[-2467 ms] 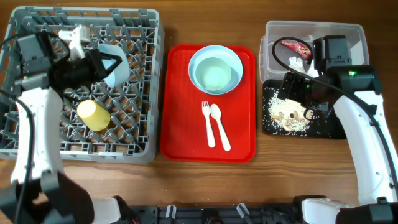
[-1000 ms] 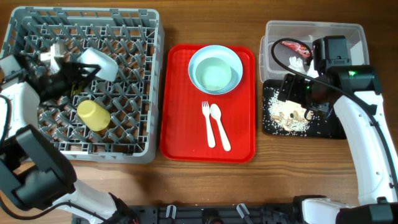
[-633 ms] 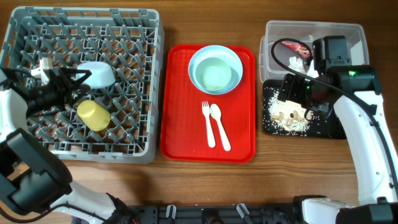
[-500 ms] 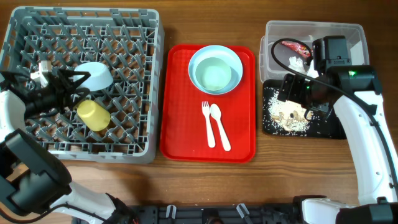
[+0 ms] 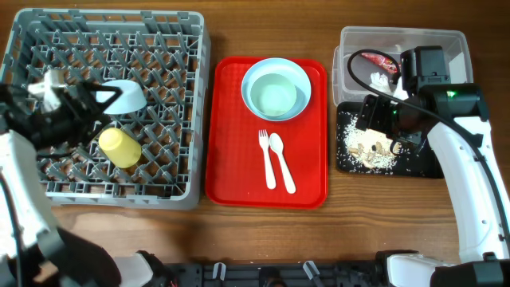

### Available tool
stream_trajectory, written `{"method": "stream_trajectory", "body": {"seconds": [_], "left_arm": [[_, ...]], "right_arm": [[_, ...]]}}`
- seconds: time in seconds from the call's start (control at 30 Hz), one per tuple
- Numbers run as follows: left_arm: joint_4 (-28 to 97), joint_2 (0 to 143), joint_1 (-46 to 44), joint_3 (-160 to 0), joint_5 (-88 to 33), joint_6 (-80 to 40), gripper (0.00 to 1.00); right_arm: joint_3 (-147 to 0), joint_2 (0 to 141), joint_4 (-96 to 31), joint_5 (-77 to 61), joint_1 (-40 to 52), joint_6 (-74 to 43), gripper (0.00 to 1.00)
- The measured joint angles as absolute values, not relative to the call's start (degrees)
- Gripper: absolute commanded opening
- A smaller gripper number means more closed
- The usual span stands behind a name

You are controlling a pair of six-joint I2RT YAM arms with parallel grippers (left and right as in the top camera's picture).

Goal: Sort waste into correct bins and load items into the dishwasher rack
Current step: 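Reach the left gripper to the green bowl and grasp its rim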

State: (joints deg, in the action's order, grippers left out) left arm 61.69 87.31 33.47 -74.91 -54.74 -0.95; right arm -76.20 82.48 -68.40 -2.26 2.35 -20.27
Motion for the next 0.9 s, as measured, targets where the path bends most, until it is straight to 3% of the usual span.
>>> {"method": "stream_trajectory", "body": {"seconds": [0.27, 0.33, 0.7, 0.9], "left_arm": [[55.99, 79.42, 17.17, -74.91, -40.58, -7.79, 1.0], [54.06, 78.94, 11.33, -74.91, -35.97, -10.11, 1.0], [34.74, 79.37, -18.11, -75.02, -12.1, -15.57, 1.0], [23.94, 84.42, -28.77, -75.2, -6.57, -12.03, 1.0]], "right_arm": [[-76.2, 82.48, -69.49, -2.26, -1.69, -19.29, 0.93], [-76.2, 82.48, -70.0, -2.22, -3.75, -18.74, 1.0], [-76.2, 82.48, -71.75, -1.83, -8.29, -16.14, 1.0], [-76.2, 82.48, -71.75, -1.85, -8.32, -15.86, 1.0]]}}
